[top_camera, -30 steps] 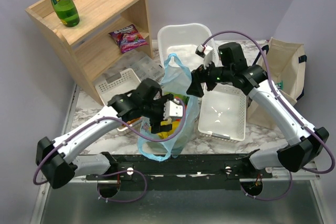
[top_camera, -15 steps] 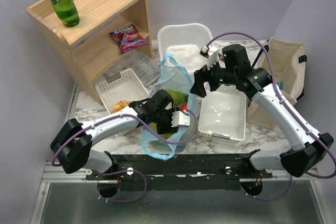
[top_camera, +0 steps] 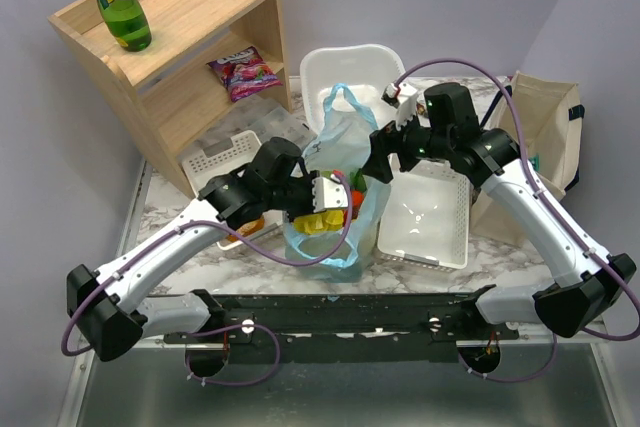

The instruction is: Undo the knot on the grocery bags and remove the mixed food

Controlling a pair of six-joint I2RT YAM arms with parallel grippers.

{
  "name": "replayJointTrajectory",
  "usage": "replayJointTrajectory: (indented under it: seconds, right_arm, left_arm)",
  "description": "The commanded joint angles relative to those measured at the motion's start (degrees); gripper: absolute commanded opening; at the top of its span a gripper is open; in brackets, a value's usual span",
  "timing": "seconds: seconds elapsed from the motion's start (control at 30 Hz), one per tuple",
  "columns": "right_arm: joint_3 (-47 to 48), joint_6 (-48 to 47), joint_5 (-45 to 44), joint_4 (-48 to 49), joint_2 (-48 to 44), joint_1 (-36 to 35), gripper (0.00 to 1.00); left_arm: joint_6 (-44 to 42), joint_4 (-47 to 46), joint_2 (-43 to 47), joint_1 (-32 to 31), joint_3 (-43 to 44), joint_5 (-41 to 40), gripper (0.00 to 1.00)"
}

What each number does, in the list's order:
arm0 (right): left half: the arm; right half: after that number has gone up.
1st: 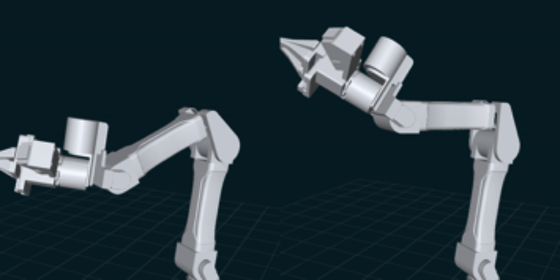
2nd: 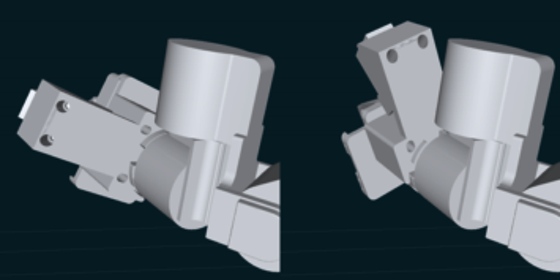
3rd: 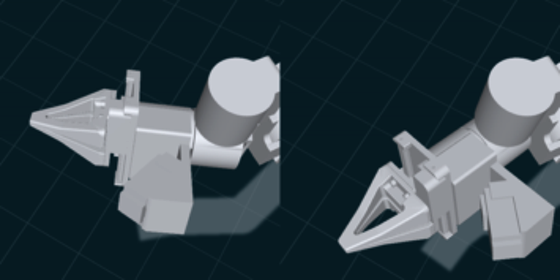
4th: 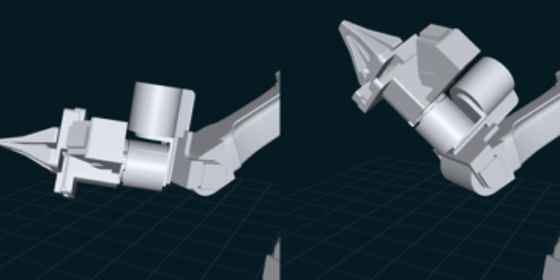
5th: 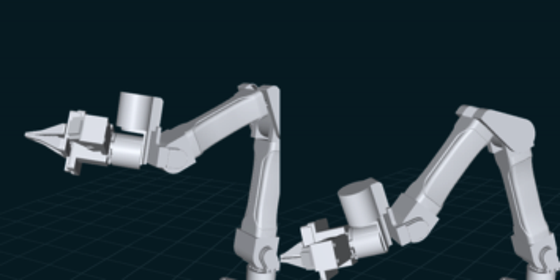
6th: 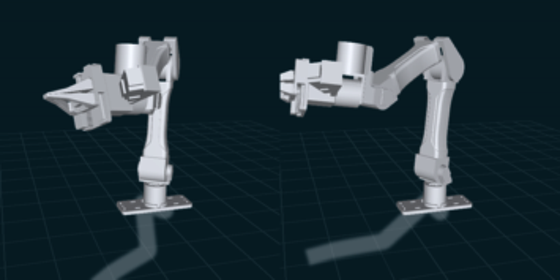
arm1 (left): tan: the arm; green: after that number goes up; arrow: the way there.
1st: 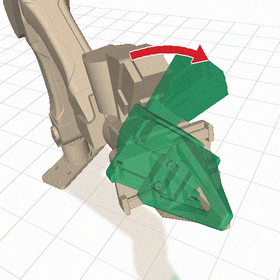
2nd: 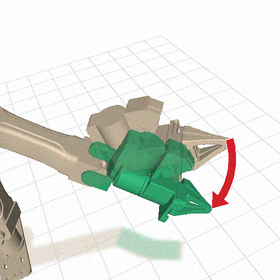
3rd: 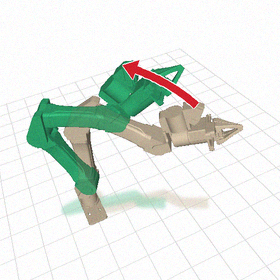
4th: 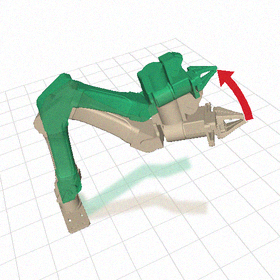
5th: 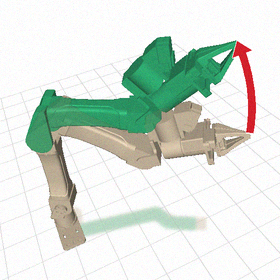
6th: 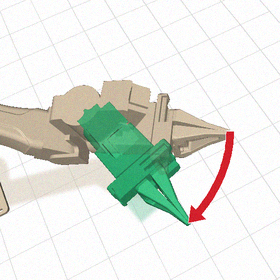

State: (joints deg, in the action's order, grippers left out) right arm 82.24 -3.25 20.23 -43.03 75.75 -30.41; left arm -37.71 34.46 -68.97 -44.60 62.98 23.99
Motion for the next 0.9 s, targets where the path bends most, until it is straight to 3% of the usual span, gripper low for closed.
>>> replayJointTrajectory:
  seconds: [0.0, 0.3, 0.47, 0.67, 0.8, 0.87]
  right_arm:
    - [2.47, 1.19, 1.33, 2.39, -0.5, 0.02, 0.94]
    - [1.36, 0.61, 7.42, 4.52, -1.46, 0.05, 0.95]
    - [2.58, 1.18, 7.93, 5.92, -1.16, 0.0, 0.96]
    - [4.83, 3.07, 7.36, 6.33, -1.64, 0.05, 0.98]
    - [7.6, 13.51, 2.41, 6.16, -1.4, 0.24, 1.0]
    - [9.29, 22.48, 5.6, 6.91, -0.79, 3.9, 1.0]
  left_arm:
    - [-2.01, 5.8, 3.55, 1.81, 2.25, -2.98, 0.0]
    - [12.41, -4.83, 8.21, 7.92, 5.01, 8.51, 0.0]
    - [17.89, -14.44, 9.1, 7.8, 5.88, 7.09, 0.0]
    - [11.53, -19.73, 12.9, 7.55, 6.78, 7.55, 0.0]
    - [3.11, -17.49, 15.52, 6.05, 8.71, 8.18, 0.0]
    - [-4.5, -16.02, 17.31, 3.73, 8.17, 7.49, 0.0]
